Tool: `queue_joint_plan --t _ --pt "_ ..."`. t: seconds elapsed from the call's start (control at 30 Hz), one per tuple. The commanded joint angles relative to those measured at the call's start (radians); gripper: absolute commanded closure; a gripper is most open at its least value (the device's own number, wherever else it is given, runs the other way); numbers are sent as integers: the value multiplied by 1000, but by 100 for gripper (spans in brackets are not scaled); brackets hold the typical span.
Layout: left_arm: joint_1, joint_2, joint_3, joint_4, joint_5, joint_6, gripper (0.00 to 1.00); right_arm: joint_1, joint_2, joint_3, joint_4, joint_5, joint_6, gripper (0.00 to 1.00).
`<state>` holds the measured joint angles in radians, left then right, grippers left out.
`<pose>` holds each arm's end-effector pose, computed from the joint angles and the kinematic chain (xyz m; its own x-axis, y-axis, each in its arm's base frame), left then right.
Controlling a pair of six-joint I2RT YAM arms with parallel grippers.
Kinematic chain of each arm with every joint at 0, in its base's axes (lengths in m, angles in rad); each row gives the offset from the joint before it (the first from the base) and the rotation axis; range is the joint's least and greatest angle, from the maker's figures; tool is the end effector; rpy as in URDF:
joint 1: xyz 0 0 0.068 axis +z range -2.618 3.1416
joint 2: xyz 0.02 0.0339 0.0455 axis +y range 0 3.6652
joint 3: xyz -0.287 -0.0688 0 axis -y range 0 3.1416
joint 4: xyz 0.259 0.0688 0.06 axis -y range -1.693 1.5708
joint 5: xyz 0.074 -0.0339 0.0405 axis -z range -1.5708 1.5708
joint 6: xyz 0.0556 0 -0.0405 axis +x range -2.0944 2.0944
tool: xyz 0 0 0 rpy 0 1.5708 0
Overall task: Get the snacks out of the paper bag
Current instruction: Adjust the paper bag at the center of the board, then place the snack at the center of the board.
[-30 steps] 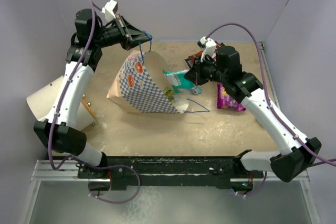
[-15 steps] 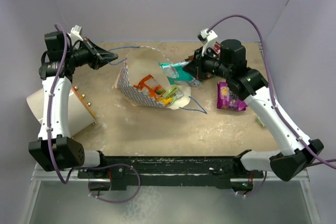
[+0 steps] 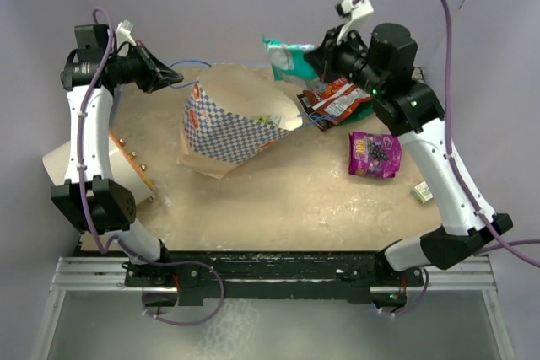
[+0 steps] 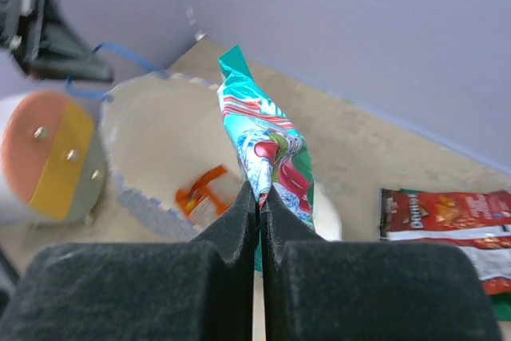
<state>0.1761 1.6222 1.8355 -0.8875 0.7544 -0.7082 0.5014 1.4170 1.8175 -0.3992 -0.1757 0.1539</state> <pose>0.3657 0.0264 0.4421 -0.7264 -0.6107 -0.3153 -0.0967 0.5450 -0.8329 0.2758 0.1623 0.5535 -0.0949 0.1201 -0.9882 -0.6193 0.7701 0.1531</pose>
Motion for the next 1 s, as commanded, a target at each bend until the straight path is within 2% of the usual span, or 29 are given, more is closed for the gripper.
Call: queue_joint_plan --t 0.0,0.1,0.27,0.5,0.67,0.8,0.9,0.97 --pt "3 70 120 -95 -59 126 100 -127 81 100 31 124 99 100" --pt "3 96 141 -102 -54 137 100 -262 145 83 61 64 229 100" --pt "3 117 147 -123 -49 161 100 -393 257 35 200 -51 367 100" --pt "3 114 124 -110 3 172 100 -469 429 63 358 -215 571 100" --pt "2 101 114 -115 -6 184 100 -485 467 50 476 -309 725 100" --pt "-6 86 104 -97 11 181 100 -531 427 -140 567 -253 840 100" --pt "-18 71 86 -83 26 181 100 -575 421 -323 618 -208 847 100" --pt "-22 60 74 -78 32 178 100 -603 456 -376 581 -216 792 77"
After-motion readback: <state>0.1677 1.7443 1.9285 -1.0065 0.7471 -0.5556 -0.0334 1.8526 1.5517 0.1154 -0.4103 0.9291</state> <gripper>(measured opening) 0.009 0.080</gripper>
